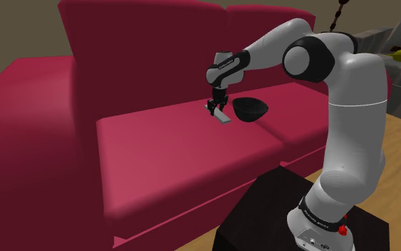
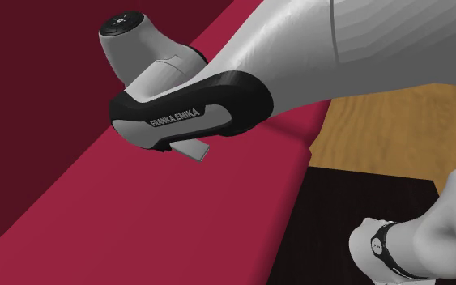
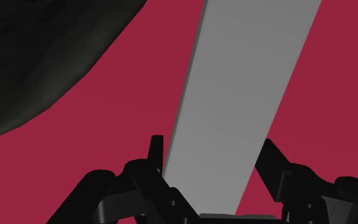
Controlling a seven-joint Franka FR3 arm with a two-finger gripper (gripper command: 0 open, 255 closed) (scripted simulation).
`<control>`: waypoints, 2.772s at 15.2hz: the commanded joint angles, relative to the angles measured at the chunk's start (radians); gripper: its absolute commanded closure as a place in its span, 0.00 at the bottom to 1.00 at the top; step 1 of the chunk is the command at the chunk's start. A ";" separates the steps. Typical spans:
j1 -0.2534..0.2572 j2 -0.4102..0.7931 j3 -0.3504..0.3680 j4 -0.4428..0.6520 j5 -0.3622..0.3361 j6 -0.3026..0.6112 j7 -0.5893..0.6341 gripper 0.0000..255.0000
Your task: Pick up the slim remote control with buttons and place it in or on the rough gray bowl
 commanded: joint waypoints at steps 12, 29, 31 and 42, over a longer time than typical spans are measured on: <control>0.002 -0.026 -0.003 0.018 -0.006 -0.044 0.003 1.00; 0.007 -0.107 -0.012 0.137 -0.027 -0.242 0.014 1.00; 0.007 -0.113 -0.012 0.156 -0.028 -0.267 0.015 1.00; 0.005 -0.130 -0.015 0.268 -0.033 -0.396 0.017 1.00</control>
